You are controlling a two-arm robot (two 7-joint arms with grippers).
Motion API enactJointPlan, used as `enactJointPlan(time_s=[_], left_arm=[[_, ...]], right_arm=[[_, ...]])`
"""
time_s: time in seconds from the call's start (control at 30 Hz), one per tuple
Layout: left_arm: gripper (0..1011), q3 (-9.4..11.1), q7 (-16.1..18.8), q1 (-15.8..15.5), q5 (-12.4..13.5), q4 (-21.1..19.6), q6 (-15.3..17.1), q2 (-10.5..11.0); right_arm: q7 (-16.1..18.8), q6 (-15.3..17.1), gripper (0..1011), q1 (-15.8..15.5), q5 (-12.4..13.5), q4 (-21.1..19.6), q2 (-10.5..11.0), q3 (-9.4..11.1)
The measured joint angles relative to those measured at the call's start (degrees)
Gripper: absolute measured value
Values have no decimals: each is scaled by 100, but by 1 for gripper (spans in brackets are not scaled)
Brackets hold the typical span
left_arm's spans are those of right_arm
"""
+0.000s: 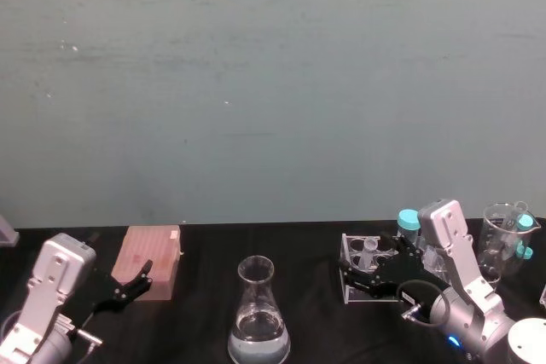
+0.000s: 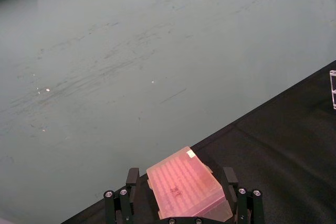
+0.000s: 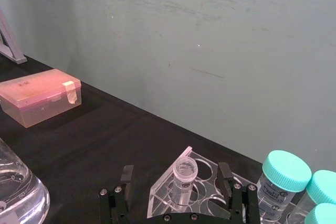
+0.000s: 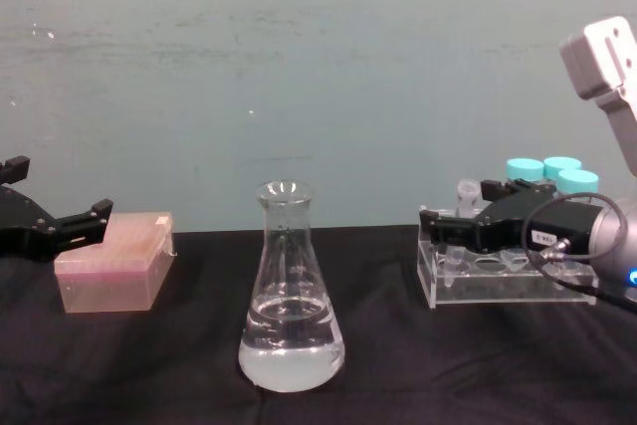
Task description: Pour the liquid from the test tube into the beaker using one hand.
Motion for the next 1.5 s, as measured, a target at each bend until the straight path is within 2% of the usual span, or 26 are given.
enactJointPlan(time_s=[1.5], left_arm=[[1000,0,0,0,0,0,0,0]], right_arm=[[-1,-50,1000,78,-26,110,-34,-12]])
